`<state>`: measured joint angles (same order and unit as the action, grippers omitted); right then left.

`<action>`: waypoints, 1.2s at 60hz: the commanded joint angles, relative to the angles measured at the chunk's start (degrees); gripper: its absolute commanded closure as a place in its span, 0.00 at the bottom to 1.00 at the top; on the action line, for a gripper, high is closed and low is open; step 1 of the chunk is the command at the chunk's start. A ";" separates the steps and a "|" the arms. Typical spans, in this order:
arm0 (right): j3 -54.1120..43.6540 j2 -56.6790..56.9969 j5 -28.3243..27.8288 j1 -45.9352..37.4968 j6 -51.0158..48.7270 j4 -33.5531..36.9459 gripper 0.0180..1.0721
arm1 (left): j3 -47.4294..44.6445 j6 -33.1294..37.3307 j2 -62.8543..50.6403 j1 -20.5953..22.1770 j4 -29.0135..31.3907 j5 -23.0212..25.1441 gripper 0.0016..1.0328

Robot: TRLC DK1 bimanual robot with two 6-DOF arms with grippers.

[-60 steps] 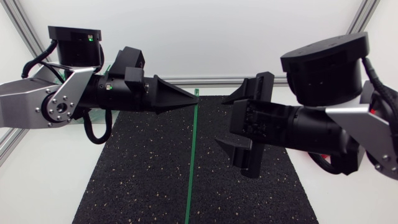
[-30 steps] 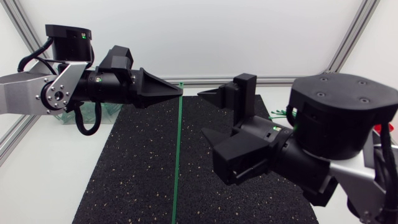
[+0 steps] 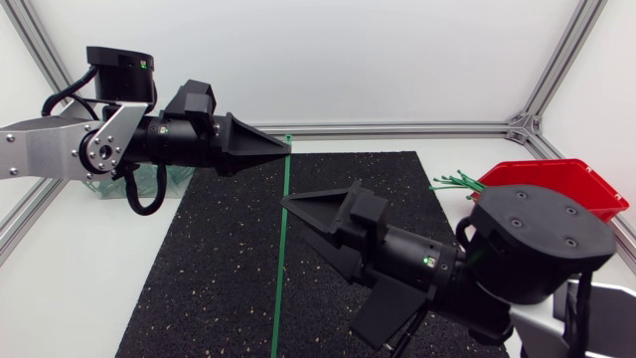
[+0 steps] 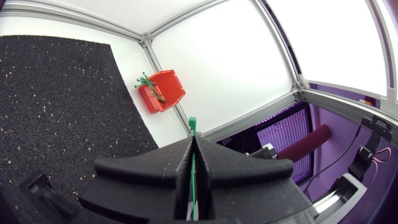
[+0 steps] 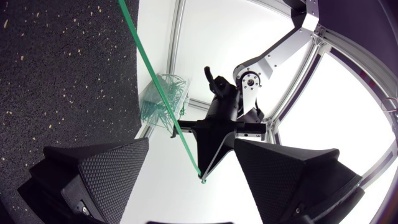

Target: Take a green cable tie from the red box, thread the tail through the head to close it, then place it in the transparent bin on the left.

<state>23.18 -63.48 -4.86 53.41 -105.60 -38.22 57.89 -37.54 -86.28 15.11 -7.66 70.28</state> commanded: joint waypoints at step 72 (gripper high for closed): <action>-5.78 -20.01 -19.75 -3.57 -9.18 -19.62 0.05 | 7.24 -0.52 -8.11 -2.99 3.53 0.91 0.97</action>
<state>17.98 -81.91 -24.23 49.39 -113.21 -56.86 63.13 -37.52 -93.08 12.80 -4.60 70.28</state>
